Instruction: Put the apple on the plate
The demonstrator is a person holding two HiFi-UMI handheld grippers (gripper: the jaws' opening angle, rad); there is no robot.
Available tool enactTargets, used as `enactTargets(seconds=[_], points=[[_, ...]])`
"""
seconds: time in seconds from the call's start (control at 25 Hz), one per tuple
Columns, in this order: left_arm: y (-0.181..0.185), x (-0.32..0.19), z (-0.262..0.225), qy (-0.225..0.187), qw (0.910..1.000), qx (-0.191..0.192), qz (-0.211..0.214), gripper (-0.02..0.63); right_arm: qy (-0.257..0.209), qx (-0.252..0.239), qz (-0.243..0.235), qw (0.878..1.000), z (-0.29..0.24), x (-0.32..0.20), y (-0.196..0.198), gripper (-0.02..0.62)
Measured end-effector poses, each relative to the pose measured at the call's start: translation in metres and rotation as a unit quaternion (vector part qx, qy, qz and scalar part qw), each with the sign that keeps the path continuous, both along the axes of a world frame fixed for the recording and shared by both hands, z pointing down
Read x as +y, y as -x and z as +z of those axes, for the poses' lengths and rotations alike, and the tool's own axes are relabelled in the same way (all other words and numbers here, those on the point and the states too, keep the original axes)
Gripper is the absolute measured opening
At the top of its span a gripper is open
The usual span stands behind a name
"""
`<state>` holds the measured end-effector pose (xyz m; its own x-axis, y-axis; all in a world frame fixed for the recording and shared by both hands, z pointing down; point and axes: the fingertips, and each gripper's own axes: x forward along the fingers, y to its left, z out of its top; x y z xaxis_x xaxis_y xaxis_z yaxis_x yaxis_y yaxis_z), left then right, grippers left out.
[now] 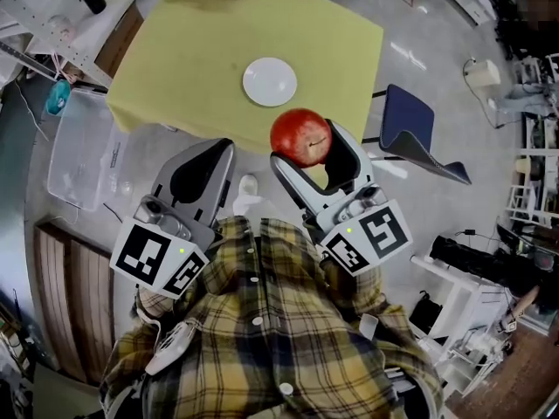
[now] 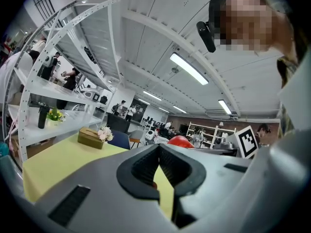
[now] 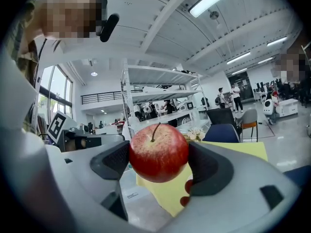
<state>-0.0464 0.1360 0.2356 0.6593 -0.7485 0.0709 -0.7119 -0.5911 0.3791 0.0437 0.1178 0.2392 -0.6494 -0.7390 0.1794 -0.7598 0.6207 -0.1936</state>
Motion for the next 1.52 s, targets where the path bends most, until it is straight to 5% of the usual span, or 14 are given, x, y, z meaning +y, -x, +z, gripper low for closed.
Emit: enactTargets(seconds=[0.4, 0.84, 1.52], points=[[-0.029, -0.038, -0.003, 0.002, 0.9998, -0.021, -0.004, 0.008, 0.004, -0.021, 0.017, 1.0, 0.004, -0.037, -0.044, 0.364], [0.009, -0.1, 0.008, 0.014, 0.9995, -0.021, -0.021, 0.008, 0.04, -0.015, 0.027, 0.999, 0.028, -0.095, -0.028, 0.364], [0.039, -0.253, 0.013, 0.015, 0.9947, -0.023, 0.099, 0.008, 0.057, -0.004, 0.138, 0.989, 0.042, -0.218, 0.007, 0.364]])
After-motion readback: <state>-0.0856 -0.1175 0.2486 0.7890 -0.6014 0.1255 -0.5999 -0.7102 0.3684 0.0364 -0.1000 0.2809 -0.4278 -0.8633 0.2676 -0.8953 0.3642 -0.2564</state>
